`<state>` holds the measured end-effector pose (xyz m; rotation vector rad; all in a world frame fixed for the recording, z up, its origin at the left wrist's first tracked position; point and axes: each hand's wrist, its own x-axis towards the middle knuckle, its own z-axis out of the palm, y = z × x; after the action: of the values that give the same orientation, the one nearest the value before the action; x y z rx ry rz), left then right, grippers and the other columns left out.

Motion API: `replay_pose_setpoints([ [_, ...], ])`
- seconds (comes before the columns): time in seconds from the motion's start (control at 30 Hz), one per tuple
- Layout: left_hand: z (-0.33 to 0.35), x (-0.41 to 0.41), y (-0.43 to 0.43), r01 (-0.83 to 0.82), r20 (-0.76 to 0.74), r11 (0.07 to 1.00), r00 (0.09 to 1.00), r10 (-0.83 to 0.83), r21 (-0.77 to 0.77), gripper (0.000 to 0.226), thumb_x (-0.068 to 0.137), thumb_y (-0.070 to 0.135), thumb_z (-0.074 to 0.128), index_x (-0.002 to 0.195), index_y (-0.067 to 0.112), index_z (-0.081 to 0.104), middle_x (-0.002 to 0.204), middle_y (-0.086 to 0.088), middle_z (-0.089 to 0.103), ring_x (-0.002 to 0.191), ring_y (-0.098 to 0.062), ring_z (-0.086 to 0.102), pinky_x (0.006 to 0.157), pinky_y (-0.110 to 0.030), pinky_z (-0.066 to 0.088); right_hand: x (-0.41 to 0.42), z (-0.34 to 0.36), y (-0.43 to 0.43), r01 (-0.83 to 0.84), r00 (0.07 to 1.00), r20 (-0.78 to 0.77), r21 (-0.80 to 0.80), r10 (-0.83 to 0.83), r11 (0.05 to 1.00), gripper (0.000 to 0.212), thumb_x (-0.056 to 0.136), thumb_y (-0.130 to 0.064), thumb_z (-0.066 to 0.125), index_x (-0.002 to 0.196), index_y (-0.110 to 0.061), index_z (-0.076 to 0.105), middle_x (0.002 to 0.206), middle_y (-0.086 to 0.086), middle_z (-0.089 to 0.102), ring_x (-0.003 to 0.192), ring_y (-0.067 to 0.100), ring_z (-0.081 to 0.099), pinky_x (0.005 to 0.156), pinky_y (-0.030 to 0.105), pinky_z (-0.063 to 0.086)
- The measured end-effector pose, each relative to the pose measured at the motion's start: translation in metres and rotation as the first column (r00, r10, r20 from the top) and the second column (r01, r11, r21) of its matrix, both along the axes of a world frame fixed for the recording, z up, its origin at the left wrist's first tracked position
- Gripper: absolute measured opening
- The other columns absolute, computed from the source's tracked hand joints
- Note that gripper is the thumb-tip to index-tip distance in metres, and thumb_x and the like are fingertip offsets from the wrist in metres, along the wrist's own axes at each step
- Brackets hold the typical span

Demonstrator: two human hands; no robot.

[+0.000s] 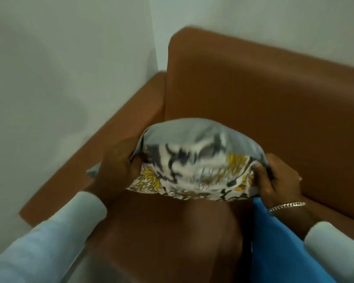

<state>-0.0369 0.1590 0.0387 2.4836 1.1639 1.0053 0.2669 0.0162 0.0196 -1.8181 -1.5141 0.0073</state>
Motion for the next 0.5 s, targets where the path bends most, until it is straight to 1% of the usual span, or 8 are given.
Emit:
replay_pose_setpoints([
  [0.07, 0.011, 0.020, 0.039, 0.000, 0.063, 0.999, 0.998, -0.003, 0.048, 0.014, 0.082, 0.002, 0.059, 0.079, -0.006, 0.071, 0.064, -0.022, 0.068, 0.060, -0.032, 0.063, 0.057, -0.018, 0.032, 0.006, 0.013, 0.022, 0.084, 0.996, -0.047, 0.044, -0.082, 0.995, 0.035, 0.090, -0.038, 0.039, 0.072, -0.011, 0.051, 0.057, -0.003, 0.048, 0.053, 0.022, 0.048, 0.050, 0.026, 0.033],
  [0.13, 0.015, 0.043, 0.077, 0.014, 0.085, 0.998, 0.996, -0.019, 0.053, 0.014, 0.081, 0.003, 0.065, 0.071, -0.004, 0.072, 0.057, -0.022, 0.067, 0.051, -0.033, 0.065, 0.053, -0.030, 0.042, 0.017, 0.019, 0.048, 0.177, 0.984, -0.034, 0.045, -0.175, 0.983, 0.034, 0.092, -0.037, 0.040, 0.070, -0.012, 0.051, 0.052, -0.005, 0.044, 0.049, 0.020, 0.044, 0.048, 0.026, 0.028],
  [0.17, 0.014, 0.054, 0.095, 0.025, 0.084, 0.999, 0.996, -0.027, 0.028, 0.021, 0.083, 0.009, 0.065, 0.068, -0.004, 0.071, 0.057, -0.023, 0.067, 0.052, -0.034, 0.065, 0.056, -0.038, 0.046, 0.023, 0.021, 0.060, 0.222, 0.975, -0.018, 0.031, -0.222, 0.975, 0.034, 0.091, -0.036, 0.040, 0.068, -0.014, 0.049, 0.050, -0.007, 0.042, 0.049, 0.021, 0.044, 0.049, 0.027, 0.027],
  [0.23, 0.007, 0.075, 0.128, 0.008, 0.073, 0.998, 0.997, -0.003, -0.063, 0.031, 0.087, 0.020, 0.062, 0.073, -0.007, 0.069, 0.066, -0.027, 0.068, 0.062, -0.039, 0.066, 0.060, -0.044, 0.051, 0.036, 0.020, 0.086, 0.279, 0.960, 0.019, -0.036, -0.278, 0.960, 0.035, 0.090, -0.039, 0.038, 0.065, -0.016, 0.047, 0.050, -0.006, 0.042, 0.052, 0.024, 0.045, 0.055, 0.030, 0.029],
  [0.27, 0.001, 0.085, 0.141, -0.018, 0.058, 0.996, 0.998, 0.024, -0.092, 0.033, 0.089, 0.023, 0.061, 0.076, -0.007, 0.069, 0.070, -0.028, 0.068, 0.067, -0.040, 0.065, 0.063, -0.046, 0.052, 0.042, 0.018, 0.099, 0.300, 0.954, 0.052, -0.098, -0.297, 0.949, 0.036, 0.091, -0.040, 0.037, 0.064, -0.017, 0.047, 0.052, -0.002, 0.046, 0.056, 0.026, 0.046, 0.058, 0.031, 0.030],
  [0.37, -0.021, 0.111, 0.167, -0.105, 0.032, 0.982, 0.993, 0.111, -0.157, 0.033, 0.092, 0.022, 0.060, 0.070, -0.002, 0.067, 0.066, -0.026, 0.066, 0.066, -0.040, 0.061, 0.061, -0.044, 0.050, 0.058, 0.006, 0.132, 0.369, 0.928, 0.146, -0.250, -0.342, 0.895, 0.037, 0.094, -0.036, 0.043, 0.065, -0.016, 0.051, 0.064, 0.016, 0.058, 0.065, 0.035, 0.053, 0.064, 0.032, 0.035],
  [0.43, -0.032, 0.121, 0.171, -0.193, 0.046, 0.966, 0.978, 0.203, -0.170, 0.030, 0.093, 0.020, 0.057, 0.073, 0.001, 0.069, 0.070, -0.024, 0.067, 0.068, -0.040, 0.060, 0.058, -0.038, 0.046, 0.064, -0.001, 0.146, 0.396, 0.917, 0.175, -0.272, -0.359, 0.877, 0.039, 0.094, -0.037, 0.045, 0.065, -0.012, 0.055, 0.061, 0.013, 0.055, 0.064, 0.034, 0.052, 0.064, 0.032, 0.037],
  [0.5, -0.040, 0.124, 0.165, -0.259, 0.132, 0.957, 0.952, 0.276, -0.132, 0.025, 0.094, 0.013, 0.051, 0.086, 0.002, 0.072, 0.081, -0.022, 0.071, 0.077, -0.040, 0.064, 0.065, -0.032, 0.043, 0.068, -0.006, 0.151, 0.404, 0.914, 0.146, -0.272, -0.378, 0.873, 0.041, 0.094, -0.038, 0.046, 0.063, -0.012, 0.056, 0.055, 0.007, 0.051, 0.063, 0.033, 0.053, 0.062, 0.030, 0.036],
])
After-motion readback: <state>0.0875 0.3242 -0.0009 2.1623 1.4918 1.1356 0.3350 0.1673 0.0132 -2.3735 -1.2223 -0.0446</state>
